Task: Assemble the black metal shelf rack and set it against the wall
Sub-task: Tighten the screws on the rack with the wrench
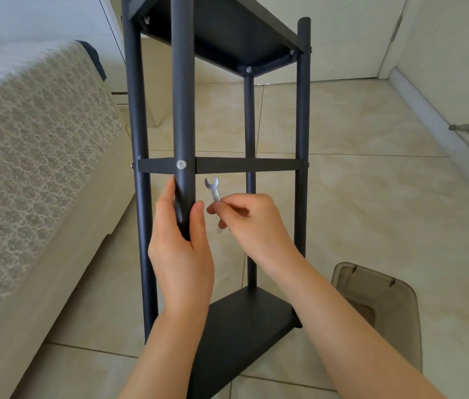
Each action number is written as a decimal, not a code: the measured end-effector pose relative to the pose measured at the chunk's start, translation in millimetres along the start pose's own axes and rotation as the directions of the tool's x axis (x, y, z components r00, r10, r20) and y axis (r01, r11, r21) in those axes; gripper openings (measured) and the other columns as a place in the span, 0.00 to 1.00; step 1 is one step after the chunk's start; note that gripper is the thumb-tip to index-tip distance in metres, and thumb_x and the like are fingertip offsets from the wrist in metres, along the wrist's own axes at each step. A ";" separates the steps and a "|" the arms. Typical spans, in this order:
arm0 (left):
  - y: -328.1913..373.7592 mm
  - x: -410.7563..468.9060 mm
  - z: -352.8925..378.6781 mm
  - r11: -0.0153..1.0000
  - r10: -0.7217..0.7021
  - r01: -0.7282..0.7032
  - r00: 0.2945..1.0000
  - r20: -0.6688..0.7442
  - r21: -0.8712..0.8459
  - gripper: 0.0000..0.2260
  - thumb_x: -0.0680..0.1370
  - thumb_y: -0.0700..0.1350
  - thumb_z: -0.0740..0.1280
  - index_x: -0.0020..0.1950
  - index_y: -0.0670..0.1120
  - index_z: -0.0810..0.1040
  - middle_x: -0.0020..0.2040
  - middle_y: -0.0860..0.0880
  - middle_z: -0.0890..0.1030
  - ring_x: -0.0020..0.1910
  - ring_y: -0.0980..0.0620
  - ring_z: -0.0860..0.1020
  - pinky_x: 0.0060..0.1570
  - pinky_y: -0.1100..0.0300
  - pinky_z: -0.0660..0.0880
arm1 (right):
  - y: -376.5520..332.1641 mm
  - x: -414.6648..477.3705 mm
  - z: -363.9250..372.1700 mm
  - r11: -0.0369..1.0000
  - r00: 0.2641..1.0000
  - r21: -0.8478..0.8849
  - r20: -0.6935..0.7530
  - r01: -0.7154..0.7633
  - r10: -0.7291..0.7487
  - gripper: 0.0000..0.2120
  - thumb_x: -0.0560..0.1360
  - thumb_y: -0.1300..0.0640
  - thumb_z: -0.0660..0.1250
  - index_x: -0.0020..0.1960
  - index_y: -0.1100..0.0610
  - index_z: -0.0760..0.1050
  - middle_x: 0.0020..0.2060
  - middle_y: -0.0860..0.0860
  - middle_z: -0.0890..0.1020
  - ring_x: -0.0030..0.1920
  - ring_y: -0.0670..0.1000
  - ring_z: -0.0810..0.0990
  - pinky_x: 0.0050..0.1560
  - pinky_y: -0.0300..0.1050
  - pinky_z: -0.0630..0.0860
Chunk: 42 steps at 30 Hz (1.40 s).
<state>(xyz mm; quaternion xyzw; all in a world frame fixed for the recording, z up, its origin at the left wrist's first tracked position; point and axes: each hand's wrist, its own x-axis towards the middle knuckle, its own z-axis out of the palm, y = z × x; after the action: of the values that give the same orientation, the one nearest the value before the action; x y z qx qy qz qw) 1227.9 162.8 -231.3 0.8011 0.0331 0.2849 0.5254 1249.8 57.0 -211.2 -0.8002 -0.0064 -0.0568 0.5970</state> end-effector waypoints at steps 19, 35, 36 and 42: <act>-3.9 18.4 2.2 0.997 0.073 -0.073 0.997 -0.027 0.016 0.22 0.82 0.46 0.67 0.74 0.59 0.65 0.37 0.42 0.77 0.35 0.42 0.75 0.41 0.46 0.78 | -3.9 26.6 11.9 0.987 0.999 0.153 -0.013 0.042 -0.040 0.09 0.77 0.59 0.68 0.41 0.59 0.85 0.25 0.43 0.75 0.30 0.41 0.74 0.34 0.30 0.70; -7.6 18.5 -0.1 0.989 0.142 -0.141 0.990 -0.011 0.035 0.22 0.82 0.46 0.67 0.76 0.49 0.70 0.36 0.46 0.77 0.33 0.48 0.75 0.38 0.65 0.74 | -4.5 38.1 15.3 0.985 0.985 0.054 -0.048 0.166 -0.163 0.12 0.78 0.57 0.69 0.39 0.60 0.85 0.29 0.50 0.82 0.29 0.40 0.78 0.37 0.36 0.74; -7.5 18.6 -0.3 0.989 0.146 -0.146 0.989 -0.012 0.039 0.22 0.82 0.46 0.67 0.76 0.48 0.70 0.36 0.46 0.77 0.33 0.48 0.75 0.38 0.65 0.74 | -3.5 38.0 17.2 0.982 0.982 0.050 -0.053 0.184 -0.181 0.12 0.78 0.58 0.69 0.39 0.61 0.85 0.29 0.51 0.83 0.29 0.39 0.77 0.36 0.35 0.73; -7.7 19.3 -1.6 0.993 0.116 -0.116 0.993 -0.012 0.015 0.22 0.82 0.46 0.66 0.76 0.50 0.70 0.39 0.47 0.79 0.35 0.49 0.77 0.41 0.62 0.77 | 11.0 39.4 31.1 0.950 0.938 0.043 -0.181 0.309 -0.297 0.13 0.78 0.60 0.69 0.35 0.62 0.82 0.23 0.40 0.71 0.25 0.44 0.70 0.31 0.30 0.63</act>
<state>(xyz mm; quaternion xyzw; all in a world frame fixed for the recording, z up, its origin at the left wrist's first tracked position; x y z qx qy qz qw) 1245.1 174.4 -229.3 0.8035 -0.0081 0.3196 0.5021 1292.4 81.3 -226.6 -0.7602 -0.0800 -0.2167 0.6072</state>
